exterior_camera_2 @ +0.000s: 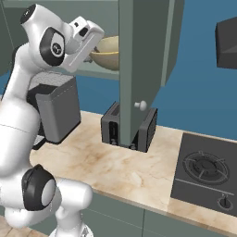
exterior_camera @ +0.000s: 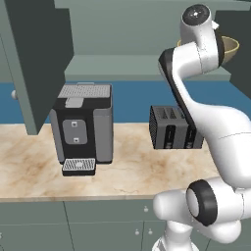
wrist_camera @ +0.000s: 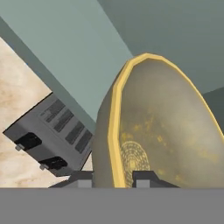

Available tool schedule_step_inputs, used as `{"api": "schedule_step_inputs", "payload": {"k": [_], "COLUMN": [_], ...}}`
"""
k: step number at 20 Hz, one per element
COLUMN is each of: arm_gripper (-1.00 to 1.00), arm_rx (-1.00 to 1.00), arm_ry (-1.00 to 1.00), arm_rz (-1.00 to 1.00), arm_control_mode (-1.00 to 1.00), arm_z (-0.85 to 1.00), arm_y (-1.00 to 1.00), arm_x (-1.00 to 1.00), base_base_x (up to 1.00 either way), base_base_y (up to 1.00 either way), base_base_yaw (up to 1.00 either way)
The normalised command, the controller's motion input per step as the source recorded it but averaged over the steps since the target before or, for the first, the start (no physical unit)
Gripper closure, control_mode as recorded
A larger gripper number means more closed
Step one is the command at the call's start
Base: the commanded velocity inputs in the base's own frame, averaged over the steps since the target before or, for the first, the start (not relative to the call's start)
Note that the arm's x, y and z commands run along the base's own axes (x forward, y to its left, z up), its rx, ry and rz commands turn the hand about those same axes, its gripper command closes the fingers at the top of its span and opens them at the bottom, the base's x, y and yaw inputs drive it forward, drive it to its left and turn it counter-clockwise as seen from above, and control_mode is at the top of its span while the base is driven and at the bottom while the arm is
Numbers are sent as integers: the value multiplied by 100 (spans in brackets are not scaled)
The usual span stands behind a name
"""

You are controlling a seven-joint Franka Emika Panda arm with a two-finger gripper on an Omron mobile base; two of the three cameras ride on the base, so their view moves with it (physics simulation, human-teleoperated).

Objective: Move the bowls from the cabinet to the plates on the dining table.

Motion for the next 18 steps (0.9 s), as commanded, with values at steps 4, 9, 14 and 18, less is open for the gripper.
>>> {"api": "schedule_step_inputs", "payload": {"k": [4, 9, 14, 18], "arm_gripper": [100, 100, 100, 100], "arm_rx": [3, 2, 0, 0], "arm_ry": [8, 7, 7, 4], "arm_rz": [1, 2, 6, 7], "arm_control_mode": [-100, -100, -100, -100], "arm_z": [1, 0, 0, -8], "arm_y": [25, 21, 12, 13], "arm_x": [-63, -59, -39, -13], "base_base_x": [0, 0, 0, 0], "base_base_y": [0, 0, 0, 0], "base_base_yaw": [0, 0, 0, 0]}}
